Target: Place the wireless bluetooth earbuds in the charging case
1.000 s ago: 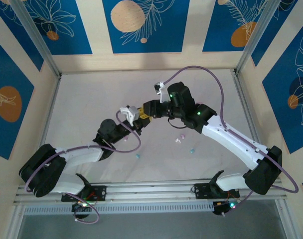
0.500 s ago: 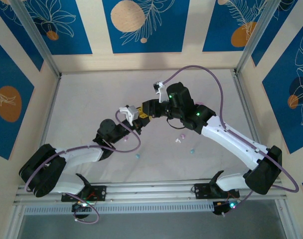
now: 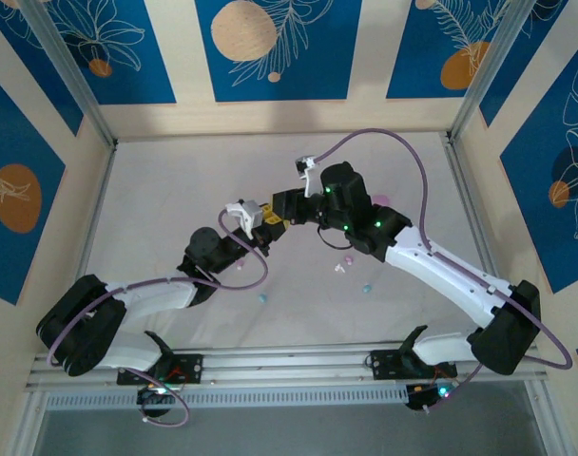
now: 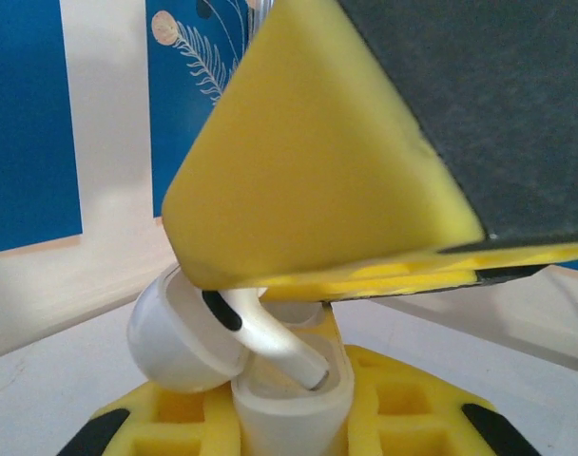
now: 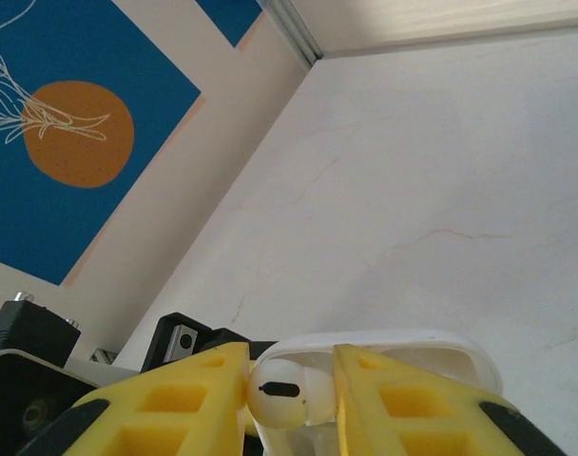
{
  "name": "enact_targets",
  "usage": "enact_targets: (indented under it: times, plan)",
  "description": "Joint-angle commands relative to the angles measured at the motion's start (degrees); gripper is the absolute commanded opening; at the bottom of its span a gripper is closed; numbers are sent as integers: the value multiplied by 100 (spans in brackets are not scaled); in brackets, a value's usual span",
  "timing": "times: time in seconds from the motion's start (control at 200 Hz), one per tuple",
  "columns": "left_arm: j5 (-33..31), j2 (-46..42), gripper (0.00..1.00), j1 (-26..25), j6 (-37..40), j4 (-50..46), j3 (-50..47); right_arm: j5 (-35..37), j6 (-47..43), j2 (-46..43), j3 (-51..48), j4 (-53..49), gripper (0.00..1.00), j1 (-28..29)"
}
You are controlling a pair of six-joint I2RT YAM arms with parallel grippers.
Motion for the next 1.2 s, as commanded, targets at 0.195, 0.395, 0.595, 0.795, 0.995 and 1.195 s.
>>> enact_targets:
  times: [0.195,0.395,0.595,0.795,0.995,1.195]
  plan:
    - [-24,-112,0,-71,-110,538,118,208,-283,-156,-223,277,29,42]
    - [-66,-147,0,-68,-114,566,97,206,-352,-218,-318,290,29,51]
    - [-40,-153,0,-68,-117,571,90,347,-344,-280,-378,439,29,51]
    - [-28,-157,0,-70,-125,564,78,324,-380,-263,-363,564,29,51]
    - [-151,-200,0,-75,-146,604,74,107,-507,-271,-387,478,29,54]
    - [-272,-275,0,-75,-102,591,76,-151,-696,-385,-482,303,29,52]
